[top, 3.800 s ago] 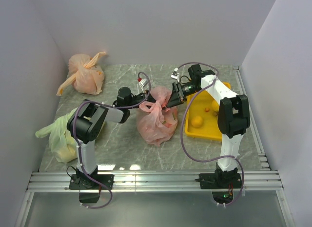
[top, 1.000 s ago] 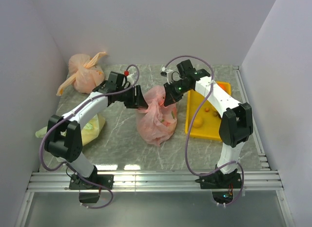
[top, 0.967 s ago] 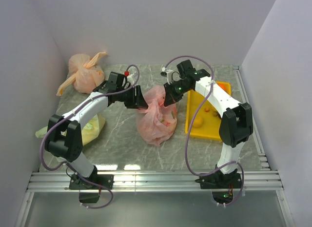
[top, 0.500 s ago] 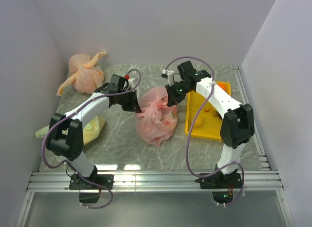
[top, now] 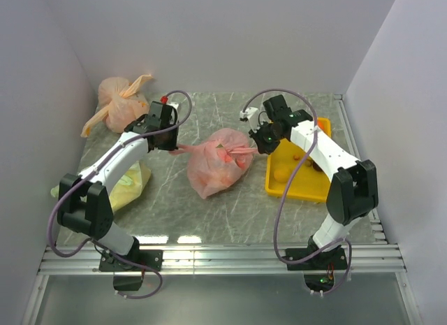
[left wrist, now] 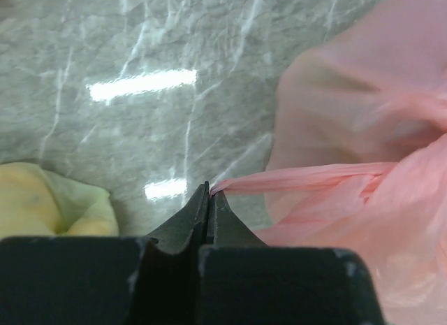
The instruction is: Place the fake fruits into the plastic bag and tie a complex knot
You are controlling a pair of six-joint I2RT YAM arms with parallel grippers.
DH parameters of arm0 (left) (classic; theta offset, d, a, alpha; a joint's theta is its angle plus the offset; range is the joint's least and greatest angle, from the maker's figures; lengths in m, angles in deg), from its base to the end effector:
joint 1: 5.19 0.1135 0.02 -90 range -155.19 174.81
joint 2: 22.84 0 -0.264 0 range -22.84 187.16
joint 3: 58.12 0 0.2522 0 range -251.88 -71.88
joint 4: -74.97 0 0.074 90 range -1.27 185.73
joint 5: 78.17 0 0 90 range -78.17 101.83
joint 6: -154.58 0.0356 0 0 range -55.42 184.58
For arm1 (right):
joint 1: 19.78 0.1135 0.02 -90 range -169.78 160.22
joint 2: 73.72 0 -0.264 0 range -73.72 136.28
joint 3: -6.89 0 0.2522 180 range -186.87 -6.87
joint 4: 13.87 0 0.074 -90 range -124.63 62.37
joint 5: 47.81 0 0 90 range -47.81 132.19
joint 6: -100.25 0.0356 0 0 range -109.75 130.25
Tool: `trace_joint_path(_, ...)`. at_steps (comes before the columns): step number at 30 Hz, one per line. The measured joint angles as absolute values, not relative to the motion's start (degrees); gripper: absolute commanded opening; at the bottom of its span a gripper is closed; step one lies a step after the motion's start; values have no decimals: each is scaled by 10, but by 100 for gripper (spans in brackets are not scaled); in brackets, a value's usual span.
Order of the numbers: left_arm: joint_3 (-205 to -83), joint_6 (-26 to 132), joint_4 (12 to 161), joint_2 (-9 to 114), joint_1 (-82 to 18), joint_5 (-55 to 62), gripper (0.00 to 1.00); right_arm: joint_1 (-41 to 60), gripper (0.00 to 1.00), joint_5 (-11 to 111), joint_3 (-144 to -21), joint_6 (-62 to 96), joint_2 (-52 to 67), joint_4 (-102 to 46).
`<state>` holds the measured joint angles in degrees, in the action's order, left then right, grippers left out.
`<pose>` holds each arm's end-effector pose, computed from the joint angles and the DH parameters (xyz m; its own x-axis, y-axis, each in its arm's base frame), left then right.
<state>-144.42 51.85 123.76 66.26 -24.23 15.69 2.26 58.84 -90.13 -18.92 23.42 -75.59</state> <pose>0.3182 -0.1073 0.2793 -0.7855 0.0385 -0.6176 0.1157 0.9896 -0.0855 0.3262 0.1431 0.2796 -0.4772 -0.6970 -0.5352 -0.8217 0.5699 -0.0094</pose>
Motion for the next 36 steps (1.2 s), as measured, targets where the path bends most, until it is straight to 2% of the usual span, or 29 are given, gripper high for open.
trace_joint_path(11,-1383,579,1195,595,-219,154,0,-24,0,555,-862,-210,203,-702)
trace_joint_path(27,-1295,625,1131,591,-180,114,0,-27,0,585,-776,-220,197,-655)
trace_joint_path(31,-1328,628,1138,596,-163,102,0,-27,0,586,-808,-227,199,-660)
trace_joint_path(36,-1431,635,1148,614,-144,98,0,-35,0,582,-929,-229,223,-682)
